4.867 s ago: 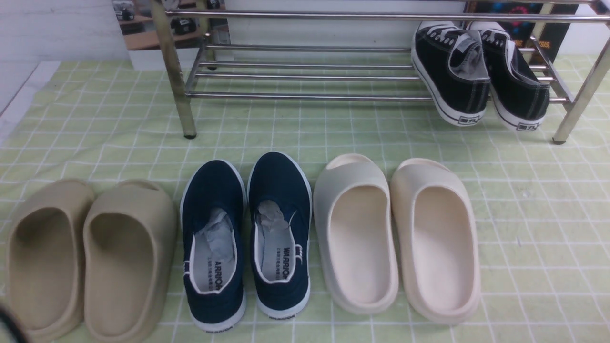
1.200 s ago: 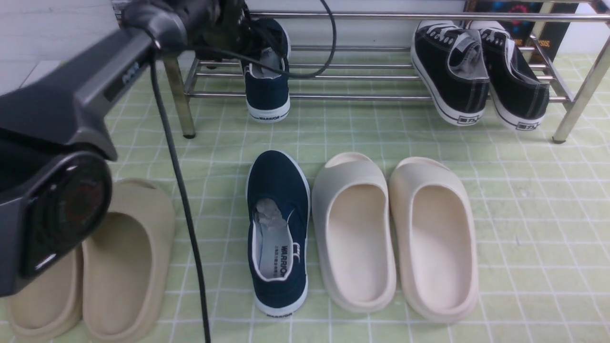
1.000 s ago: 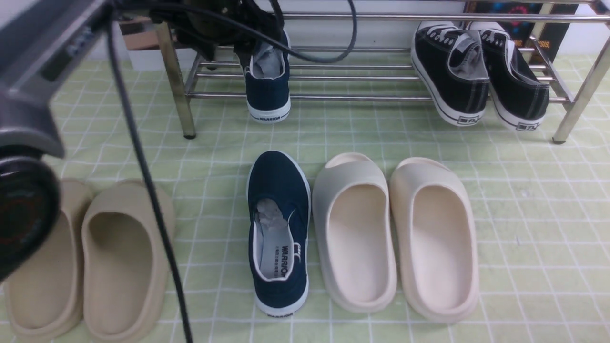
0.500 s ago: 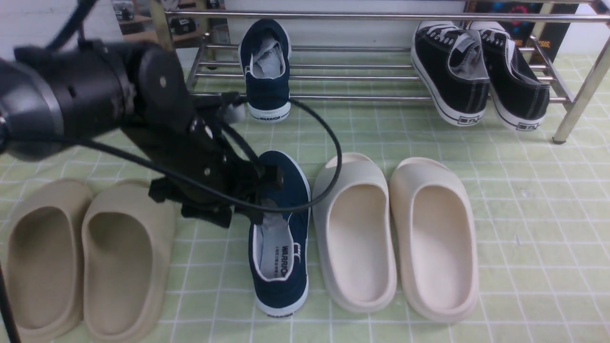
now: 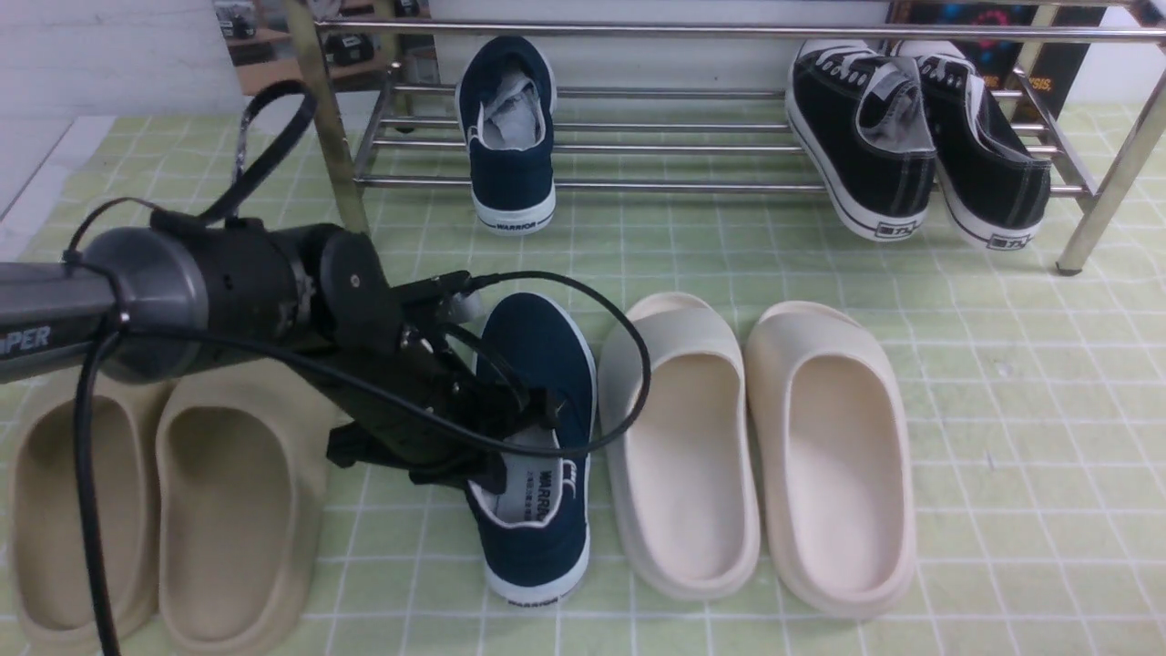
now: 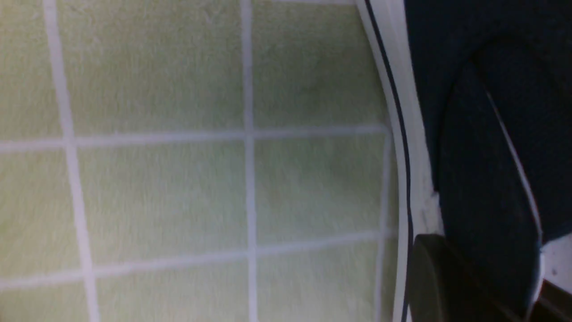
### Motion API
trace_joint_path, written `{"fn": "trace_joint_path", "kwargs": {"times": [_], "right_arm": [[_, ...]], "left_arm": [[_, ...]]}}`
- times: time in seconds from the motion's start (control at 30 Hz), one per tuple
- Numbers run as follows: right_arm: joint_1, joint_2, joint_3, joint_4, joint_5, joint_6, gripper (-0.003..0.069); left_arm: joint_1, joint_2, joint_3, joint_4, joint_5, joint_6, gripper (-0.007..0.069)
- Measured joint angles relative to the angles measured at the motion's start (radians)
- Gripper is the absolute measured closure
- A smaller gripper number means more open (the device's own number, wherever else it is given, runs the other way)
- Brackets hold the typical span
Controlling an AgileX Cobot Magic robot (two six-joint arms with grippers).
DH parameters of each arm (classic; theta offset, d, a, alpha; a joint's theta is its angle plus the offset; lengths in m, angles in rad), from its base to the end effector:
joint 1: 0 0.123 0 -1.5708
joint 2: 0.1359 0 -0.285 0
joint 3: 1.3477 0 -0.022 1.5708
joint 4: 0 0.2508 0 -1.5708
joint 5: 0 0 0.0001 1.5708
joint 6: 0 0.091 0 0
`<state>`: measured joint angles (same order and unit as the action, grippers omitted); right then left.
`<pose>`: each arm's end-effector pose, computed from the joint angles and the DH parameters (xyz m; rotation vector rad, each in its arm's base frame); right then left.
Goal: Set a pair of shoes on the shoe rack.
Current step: Use the left arm to grab the shoe closest to it, then use the left arm to put a shoe into the shoe rack
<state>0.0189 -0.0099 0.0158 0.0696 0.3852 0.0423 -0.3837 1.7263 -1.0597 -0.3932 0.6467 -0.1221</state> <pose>0.0522 0.0034 0.1739 0.0644 1.8741 0.1110 0.3044 -0.1456 0.1949 -0.0182 2.8385 -0.5245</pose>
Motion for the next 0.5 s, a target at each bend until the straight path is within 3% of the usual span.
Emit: {"fn": "trace_joint_path", "kwargs": {"times": [0.23, 0.5], "right_arm": [[0.0, 0.0, 0.0, 0.0, 0.0, 0.0, 0.0419], [0.0, 0.0, 0.0, 0.0, 0.0, 0.0, 0.0419]], "left_arm": [[0.0, -0.109, -0.162, 0.002, 0.161, 0.036, 0.063], [0.0, 0.131, -0.573, 0.003, 0.316, 0.03, 0.063]]}}
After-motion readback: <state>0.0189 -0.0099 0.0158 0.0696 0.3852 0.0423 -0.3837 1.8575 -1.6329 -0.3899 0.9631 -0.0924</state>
